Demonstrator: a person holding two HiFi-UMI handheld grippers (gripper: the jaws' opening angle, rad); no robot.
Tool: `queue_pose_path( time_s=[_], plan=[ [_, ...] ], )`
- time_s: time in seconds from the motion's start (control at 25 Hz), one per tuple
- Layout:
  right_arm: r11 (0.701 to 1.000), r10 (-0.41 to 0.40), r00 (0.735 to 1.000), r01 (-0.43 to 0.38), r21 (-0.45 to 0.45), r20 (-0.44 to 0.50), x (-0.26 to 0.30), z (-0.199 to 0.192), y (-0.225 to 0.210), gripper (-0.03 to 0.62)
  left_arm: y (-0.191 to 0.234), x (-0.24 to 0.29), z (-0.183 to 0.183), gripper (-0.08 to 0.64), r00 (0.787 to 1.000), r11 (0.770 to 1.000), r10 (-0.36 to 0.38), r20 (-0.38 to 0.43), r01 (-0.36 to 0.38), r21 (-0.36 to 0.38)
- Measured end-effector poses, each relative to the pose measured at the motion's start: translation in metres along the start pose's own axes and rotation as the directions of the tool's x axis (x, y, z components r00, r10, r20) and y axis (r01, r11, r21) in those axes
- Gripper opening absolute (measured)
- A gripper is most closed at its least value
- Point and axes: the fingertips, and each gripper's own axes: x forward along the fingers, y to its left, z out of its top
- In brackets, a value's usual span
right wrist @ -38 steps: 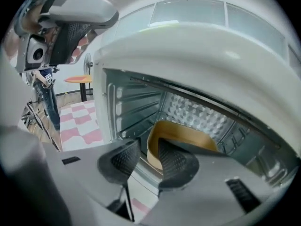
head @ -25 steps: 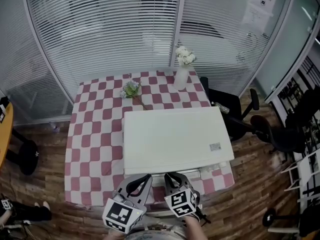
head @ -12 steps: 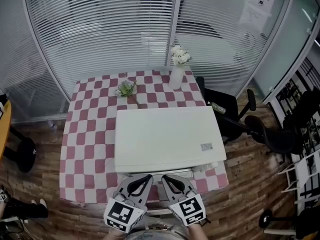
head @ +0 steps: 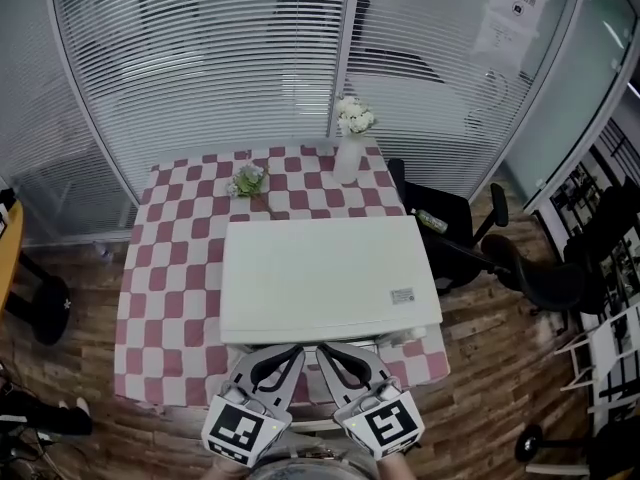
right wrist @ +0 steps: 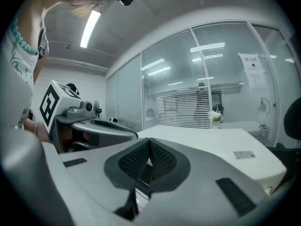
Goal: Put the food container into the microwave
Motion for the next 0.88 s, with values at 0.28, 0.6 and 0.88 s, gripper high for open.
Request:
queue_pose_path(
  time_s=[0.28,0.6,0.88],
  plan=[
    [0.999,0.013,0.998,-0.011,-0.03,0.057,-0.004,0.022,-0.004,-0.006,-0.003,-0.004,0.019,0.011,0.999,0.999,0.032,0.029,-0.032,-0.007],
    [0.999,0.033,0.999,-0.032,-0.038,0.04,-0.004,0.02,-0.001,-0.006,-0.008,-0.008,0.016,0.011,0.998,1.0,0.029,0.053,-0.029,-0.004],
    [0.998,0.041,0.998,-0.039,-0.041,0.056,-0.004,0.022,0.0,-0.007,-0.003,-0.009,0.015,0.011,0.997,0.998,0.063,0.038,-0.063,-0.008]
  ],
)
